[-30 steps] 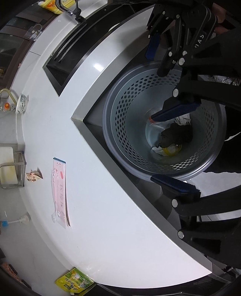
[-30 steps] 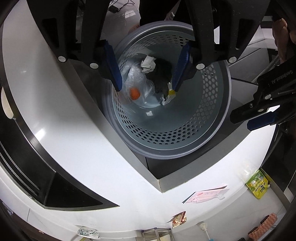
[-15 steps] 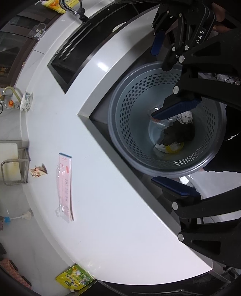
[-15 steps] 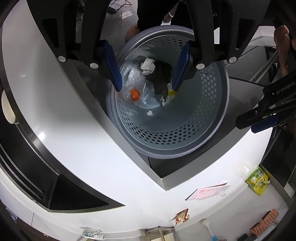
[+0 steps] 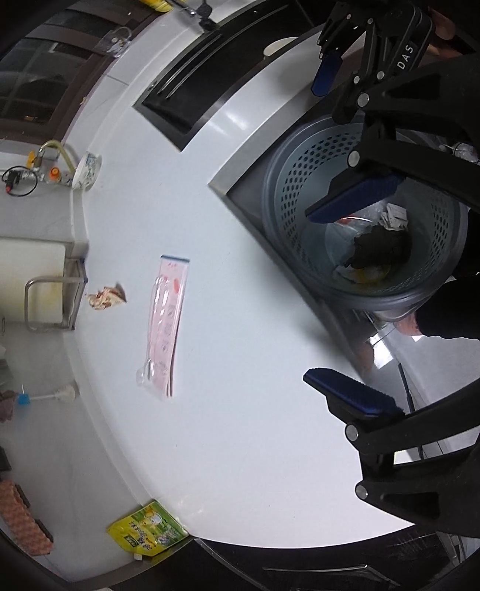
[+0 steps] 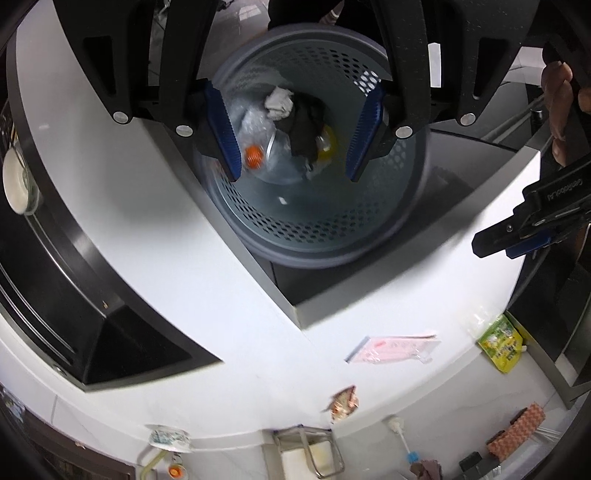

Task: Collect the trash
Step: 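Move both open tools from the bin toward the pink package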

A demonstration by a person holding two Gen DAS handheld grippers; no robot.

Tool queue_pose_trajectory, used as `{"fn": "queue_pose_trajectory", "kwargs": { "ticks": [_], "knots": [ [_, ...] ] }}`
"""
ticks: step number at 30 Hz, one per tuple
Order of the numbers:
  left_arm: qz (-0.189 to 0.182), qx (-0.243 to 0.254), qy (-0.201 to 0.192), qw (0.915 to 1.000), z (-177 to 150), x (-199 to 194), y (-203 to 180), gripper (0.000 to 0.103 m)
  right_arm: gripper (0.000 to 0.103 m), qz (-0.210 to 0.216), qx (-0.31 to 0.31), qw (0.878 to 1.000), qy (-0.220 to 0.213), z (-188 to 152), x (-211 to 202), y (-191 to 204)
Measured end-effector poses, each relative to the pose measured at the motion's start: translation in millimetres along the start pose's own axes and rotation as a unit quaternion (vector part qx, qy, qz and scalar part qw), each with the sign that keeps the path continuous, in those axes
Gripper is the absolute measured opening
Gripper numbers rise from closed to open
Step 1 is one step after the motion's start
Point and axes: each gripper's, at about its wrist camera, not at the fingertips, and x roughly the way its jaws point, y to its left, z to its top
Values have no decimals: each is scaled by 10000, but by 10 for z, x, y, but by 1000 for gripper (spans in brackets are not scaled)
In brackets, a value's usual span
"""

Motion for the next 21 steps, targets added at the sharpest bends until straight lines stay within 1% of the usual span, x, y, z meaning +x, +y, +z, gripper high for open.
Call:
{"fn": "queue_pose_trajectory", "kwargs": {
  "ticks": [5, 9, 11, 13, 17, 21],
  "knots": [
    [90, -153, -103, 9998, 124, -56, 203, 84, 59, 78, -219, 9997, -120, 211, 23, 132],
    [153, -293, -141, 9994, 196, -63, 375, 84, 59, 154, -333, 9992, -185, 386, 79, 236],
    [202, -382, -133, 9990, 229, -55, 472, 85, 61, 168, -486, 9984, -227, 467, 114, 309],
    [224, -448, -128, 9987, 256, -48, 548, 85, 61, 209, -675, 9972, -251, 565, 156, 381],
    [278, -558, -148, 9979, 335, -35, 684, 85, 62, 387, -1051, 9933, -299, 871, 287, 512],
    [341, -733, -154, 9966, 404, 0, 791, 85, 65, 596, -1359, 9886, -259, 1190, 469, 633]
  ]
}}
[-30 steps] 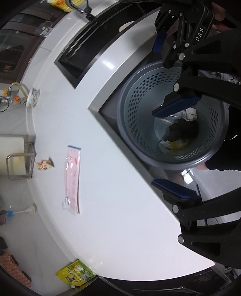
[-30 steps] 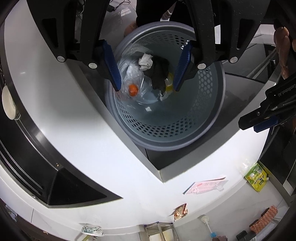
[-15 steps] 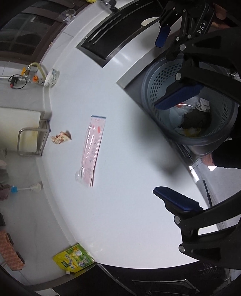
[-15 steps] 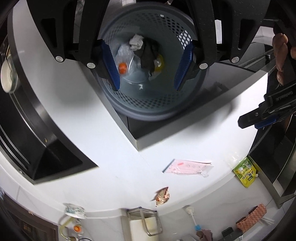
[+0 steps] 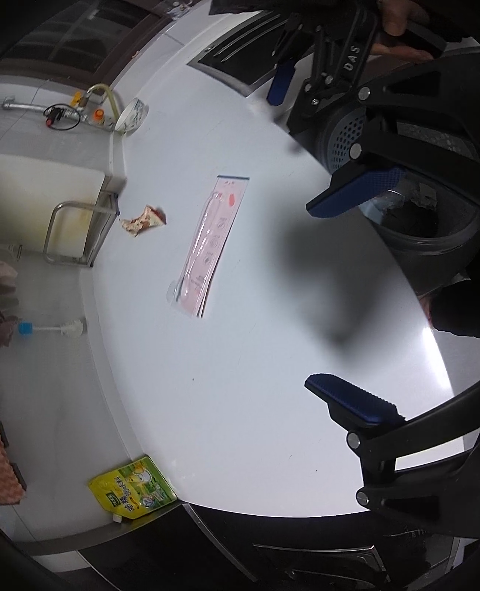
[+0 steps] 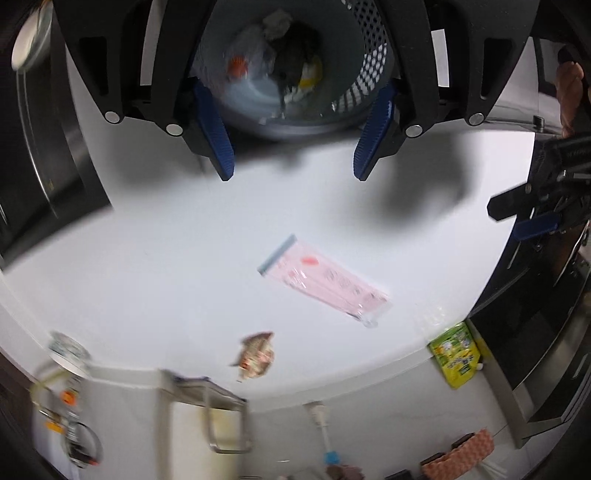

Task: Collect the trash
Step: 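Move both open tools from the bin toward the pink package, then lower the right tool onto the pink toothbrush package and close on it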

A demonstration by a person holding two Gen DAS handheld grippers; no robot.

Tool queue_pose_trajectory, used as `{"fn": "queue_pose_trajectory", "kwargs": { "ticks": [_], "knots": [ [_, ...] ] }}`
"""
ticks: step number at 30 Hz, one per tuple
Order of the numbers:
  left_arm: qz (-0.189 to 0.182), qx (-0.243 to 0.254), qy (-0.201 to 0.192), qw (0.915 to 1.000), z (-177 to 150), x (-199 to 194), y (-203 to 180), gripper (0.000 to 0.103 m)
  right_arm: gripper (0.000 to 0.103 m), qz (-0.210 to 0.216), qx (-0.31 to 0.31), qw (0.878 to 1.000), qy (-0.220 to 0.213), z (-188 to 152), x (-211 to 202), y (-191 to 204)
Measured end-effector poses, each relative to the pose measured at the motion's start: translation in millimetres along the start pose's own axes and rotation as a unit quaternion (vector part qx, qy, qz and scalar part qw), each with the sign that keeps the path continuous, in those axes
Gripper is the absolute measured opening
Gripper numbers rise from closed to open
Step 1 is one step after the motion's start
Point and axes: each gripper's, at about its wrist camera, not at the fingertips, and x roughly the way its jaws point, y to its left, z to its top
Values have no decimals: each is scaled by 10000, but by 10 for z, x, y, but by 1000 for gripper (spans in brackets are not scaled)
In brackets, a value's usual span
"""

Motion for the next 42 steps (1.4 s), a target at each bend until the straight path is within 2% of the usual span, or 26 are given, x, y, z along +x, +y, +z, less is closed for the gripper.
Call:
{"fn": "queue_pose_trajectory", "kwargs": {
  "ticks": [5, 9, 17, 29, 39, 40, 42],
  "knots": [
    [168, -293, -21, 9994, 94, 78, 90, 90, 69, 183, -656, 9977, 60, 392, 324, 131],
    [444, -523, 71, 9976, 162, 149, 187, 94, 71, 320, -1342, 9903, 156, 656, 605, 268],
    [710, -827, 220, 9938, 162, 233, 404, 95, 72, 705, -1949, 9773, 431, 982, 1021, 299],
    [781, -931, 307, 9921, 188, 332, 534, 95, 72, 699, -2422, 9654, 662, 1114, 1318, 389],
    [814, -912, 276, 9921, 197, 335, 558, 95, 71, 516, -2596, 9637, 349, 1069, 1321, 483],
    [815, -916, 278, 9921, 198, 336, 560, 95, 71, 522, -2592, 9638, 337, 1068, 1322, 491],
    [801, -921, 277, 9921, 197, 332, 563, 95, 60, 612, -2557, 9642, 339, 1065, 1318, 501]
  ]
}}
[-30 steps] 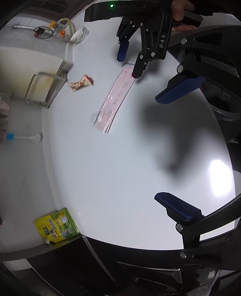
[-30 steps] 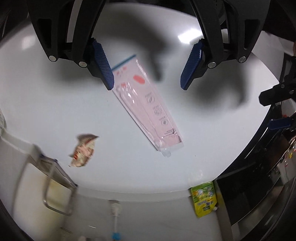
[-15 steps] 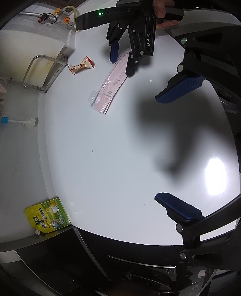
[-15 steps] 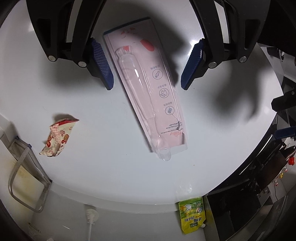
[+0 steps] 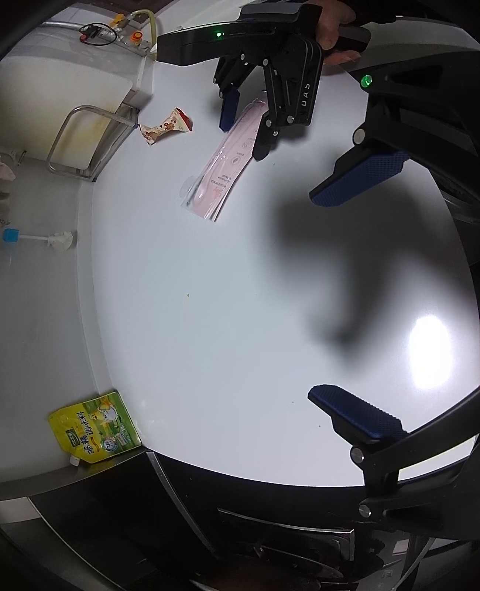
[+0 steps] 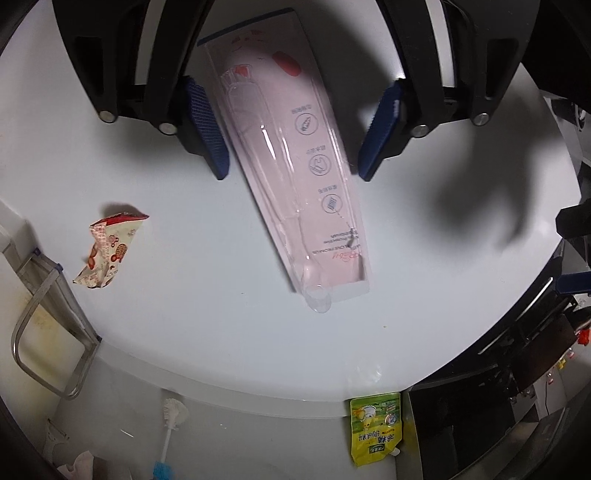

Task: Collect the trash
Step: 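Lower the right tool onto the pink toothbrush package and close on it, then grasp the patterned snack wrapper with the left tool while the right tool holds the package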

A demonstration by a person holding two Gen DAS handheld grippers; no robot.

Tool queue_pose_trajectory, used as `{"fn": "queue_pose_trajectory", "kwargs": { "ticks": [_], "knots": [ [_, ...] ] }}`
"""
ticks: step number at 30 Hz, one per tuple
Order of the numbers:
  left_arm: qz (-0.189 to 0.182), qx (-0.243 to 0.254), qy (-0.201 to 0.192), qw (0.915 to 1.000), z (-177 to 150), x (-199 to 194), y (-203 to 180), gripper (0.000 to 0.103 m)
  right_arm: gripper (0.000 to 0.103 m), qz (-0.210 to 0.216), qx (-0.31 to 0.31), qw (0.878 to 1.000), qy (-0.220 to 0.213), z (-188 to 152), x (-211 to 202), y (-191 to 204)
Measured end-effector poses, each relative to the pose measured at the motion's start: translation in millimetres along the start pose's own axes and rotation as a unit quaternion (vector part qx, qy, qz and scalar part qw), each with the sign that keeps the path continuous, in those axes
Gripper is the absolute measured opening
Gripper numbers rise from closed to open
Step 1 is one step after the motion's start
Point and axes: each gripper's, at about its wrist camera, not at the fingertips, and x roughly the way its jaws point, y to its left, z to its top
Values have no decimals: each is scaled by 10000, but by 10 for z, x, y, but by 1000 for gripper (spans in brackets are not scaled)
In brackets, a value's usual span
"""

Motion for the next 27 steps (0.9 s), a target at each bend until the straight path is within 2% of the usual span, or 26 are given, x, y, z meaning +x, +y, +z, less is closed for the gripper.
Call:
{"fn": "queue_pose_trajectory", "kwargs": {
  "ticks": [7, 16, 22, 27],
  "knots": [
    [-18, 11, -50, 10000, -14, -15, 14, 95, 58, -133, 46, 9999, 30, -12, -23, 34],
    [-159, 179, -211, 9995, 121, -6, -51, 95, 58, -329, 858, 9956, -178, -194, -317, -34],
    [-445, 507, -335, 9972, 395, 97, -247, 95, 58, -641, 1467, 9866, -323, -377, -607, -108],
    [-763, 882, -460, 9921, 668, 211, -522, 95, 58, -1025, 2160, 9697, -500, -571, -876, -265]
  ]
}}
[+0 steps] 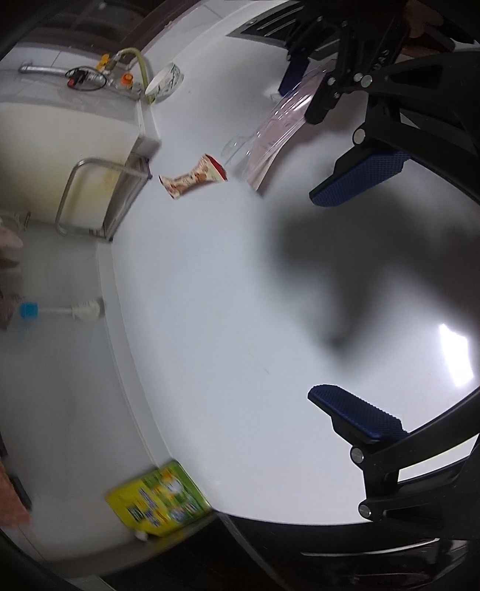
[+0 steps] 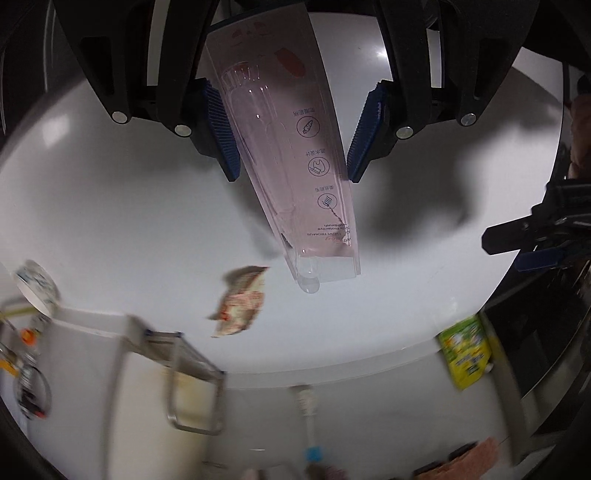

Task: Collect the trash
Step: 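Grasp the patterned snack wrapper with the left tool while the right tool holds the package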

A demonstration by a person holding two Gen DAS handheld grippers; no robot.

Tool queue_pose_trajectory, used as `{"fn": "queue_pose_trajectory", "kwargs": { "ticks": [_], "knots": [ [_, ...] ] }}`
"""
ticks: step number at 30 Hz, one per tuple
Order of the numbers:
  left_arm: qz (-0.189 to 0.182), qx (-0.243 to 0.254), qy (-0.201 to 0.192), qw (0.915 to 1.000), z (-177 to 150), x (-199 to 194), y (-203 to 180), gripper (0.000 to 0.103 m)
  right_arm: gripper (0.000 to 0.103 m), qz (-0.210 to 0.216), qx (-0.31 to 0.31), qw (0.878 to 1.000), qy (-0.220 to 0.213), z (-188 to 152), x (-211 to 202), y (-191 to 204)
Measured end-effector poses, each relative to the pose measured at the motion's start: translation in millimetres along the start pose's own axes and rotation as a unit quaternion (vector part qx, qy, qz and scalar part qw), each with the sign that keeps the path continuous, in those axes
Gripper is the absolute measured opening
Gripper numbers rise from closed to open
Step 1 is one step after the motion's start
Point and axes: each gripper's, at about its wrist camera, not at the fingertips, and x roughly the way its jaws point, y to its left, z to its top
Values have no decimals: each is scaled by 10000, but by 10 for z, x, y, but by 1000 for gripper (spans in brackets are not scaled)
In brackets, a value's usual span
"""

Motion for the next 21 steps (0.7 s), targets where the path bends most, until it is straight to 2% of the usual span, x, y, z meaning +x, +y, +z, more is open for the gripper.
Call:
{"fn": "queue_pose_trajectory", "kwargs": {
  "ticks": [5, 11, 16, 21],
  "knots": [
    [-365, 442, -133, 9983, 336, 250, -307, 95, 58, -599, 705, 9956, -126, -97, -177, -325],
    [-637, 724, -274, 9950, 760, 629, -669, 95, 58, -1188, 1448, 9821, -217, -185, -280, -639],
    [-843, 848, -273, 9925, 1058, 965, -989, 96, 58, -1490, 1791, 9720, -310, -156, -270, -772],
    [-828, 1040, -102, 9911, 1194, 1300, -1259, 96, 58, -1613, 2173, 9616, -464, -137, -309, -857]
  ]
}}
